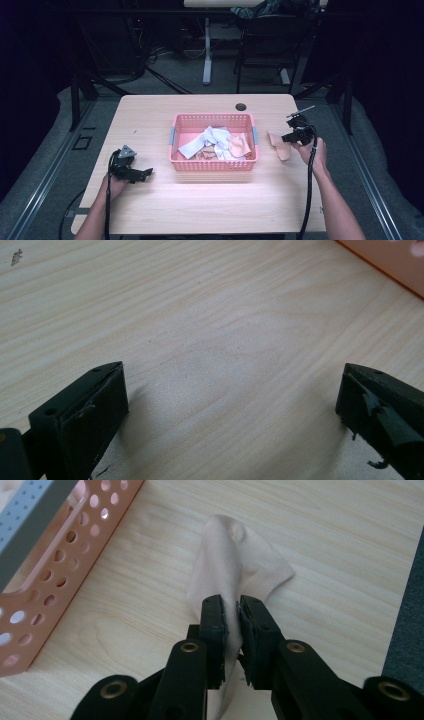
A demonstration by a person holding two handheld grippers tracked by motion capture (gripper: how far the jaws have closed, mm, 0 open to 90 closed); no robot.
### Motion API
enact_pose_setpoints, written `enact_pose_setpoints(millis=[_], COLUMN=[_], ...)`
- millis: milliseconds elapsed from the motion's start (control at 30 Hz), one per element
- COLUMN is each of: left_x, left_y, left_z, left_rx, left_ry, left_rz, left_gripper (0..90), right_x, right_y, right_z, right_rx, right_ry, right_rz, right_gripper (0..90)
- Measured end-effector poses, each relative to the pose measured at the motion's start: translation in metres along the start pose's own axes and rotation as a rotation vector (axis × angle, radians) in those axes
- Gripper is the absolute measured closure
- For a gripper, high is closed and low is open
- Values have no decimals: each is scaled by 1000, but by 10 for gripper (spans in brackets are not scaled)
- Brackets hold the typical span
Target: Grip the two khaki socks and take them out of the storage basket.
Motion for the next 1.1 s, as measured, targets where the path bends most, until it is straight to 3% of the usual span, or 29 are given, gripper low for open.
enact_pose_setpoints(millis=[100,300,400,500,567,833,1100], left_x=[0,0,0,0,0,0,0], left_y=[0,0,0,0,0,0,0], left_z=[0,0,0,0,0,0,0], left_rx=[-1,0,-1,-1,0,-1,-1], left_ry=[-2,-2,-2,-2,0,-1,-2], left_rz=[0,0,-1,0,0,0,0], left_gripper=[2,2,2,2,2,2,2], right_x=[1,0,-5,-14,-19,-44,-59], right_y=[1,15,23,33,40,53,64], right_z=[0,-4,-8,-13,-16,-26,-34], right_rx=[-1,76,101,126,146,176,207], right_ry=[-15,-25,-32,-5,17,81,118], right_rz=[0,2,-33,-57,-43,-77,-89], right_gripper=[700,429,297,206,150,53,13])
Point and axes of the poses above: each handheld gripper's, and its own axes: y roughly backward along the jaws, z roughly out of its underside, x roughly to its right, the point moved 7 cm from there along -y, roughly forward along the jaws, and after that the axes turned 10 degrees about -x, right-handed, at the moved point
